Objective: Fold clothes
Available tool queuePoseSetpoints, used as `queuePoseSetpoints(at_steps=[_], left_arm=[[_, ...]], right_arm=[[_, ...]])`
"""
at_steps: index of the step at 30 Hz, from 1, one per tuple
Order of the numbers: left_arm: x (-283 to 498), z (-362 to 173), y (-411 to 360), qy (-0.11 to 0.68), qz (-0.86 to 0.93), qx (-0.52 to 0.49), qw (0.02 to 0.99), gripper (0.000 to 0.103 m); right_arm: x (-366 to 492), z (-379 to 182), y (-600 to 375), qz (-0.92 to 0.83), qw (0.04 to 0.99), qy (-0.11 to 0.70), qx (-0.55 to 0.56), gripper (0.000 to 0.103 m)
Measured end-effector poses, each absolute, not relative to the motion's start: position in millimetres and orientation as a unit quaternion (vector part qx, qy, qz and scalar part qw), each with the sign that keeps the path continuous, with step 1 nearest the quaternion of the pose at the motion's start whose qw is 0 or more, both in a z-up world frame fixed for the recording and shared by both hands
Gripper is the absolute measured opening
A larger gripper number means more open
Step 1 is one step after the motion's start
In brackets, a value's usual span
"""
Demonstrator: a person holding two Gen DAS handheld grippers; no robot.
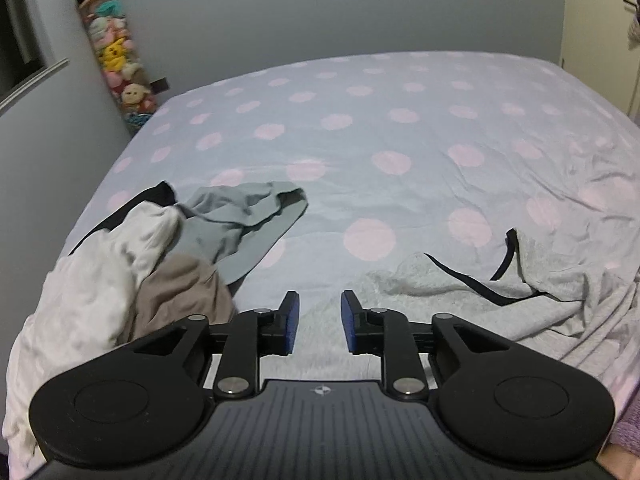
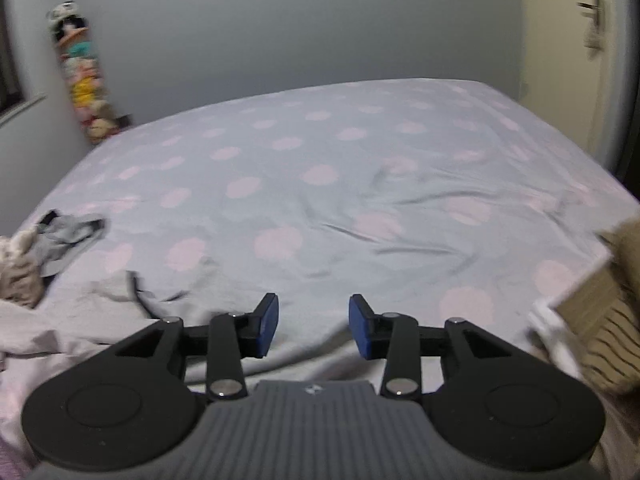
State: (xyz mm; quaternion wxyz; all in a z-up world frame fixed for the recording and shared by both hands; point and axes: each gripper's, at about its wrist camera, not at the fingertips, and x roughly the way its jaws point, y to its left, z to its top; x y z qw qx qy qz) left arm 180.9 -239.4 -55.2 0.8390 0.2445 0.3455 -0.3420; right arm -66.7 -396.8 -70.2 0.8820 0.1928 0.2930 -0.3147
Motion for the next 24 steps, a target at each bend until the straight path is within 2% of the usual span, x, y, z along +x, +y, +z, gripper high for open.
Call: queuePoseSetpoints(at_steps=[4,5,14,22,24], left_arm=[[201.2,-77.0,-257.3,0.345,-0.363,0.265,0.824,0.042],[206.8,-83.9,-261.6,0.345,-0.368,0.273,0.819,0.044],[251.0,-150.7,-297.6,0.375,-0.388,0.306,0.784,0.049],[267.7,-200.0,-314.2,0.406,-0.392,0.301,0.769,0.049],[266.7,-200.8,-313.4,0.408,-0.392,0.289,0.772,0.046]], right_arm=[[-21.0,-77.9,-384.2,-0.253,0.899,0.312,0.176,0.044],[-7.3,-81.3,-381.0,-0.24,0.9,0.32,0.17,0.044],[76.3,-125.2,-381.9,-0.172,0.895,0.384,0.149,0.044],[100.0,-163.7,-404.0,-0.159,0.876,0.429,0.153,0.044],[102.5,-168.4,-403.6,-0.149,0.874,0.437,0.154,0.044]])
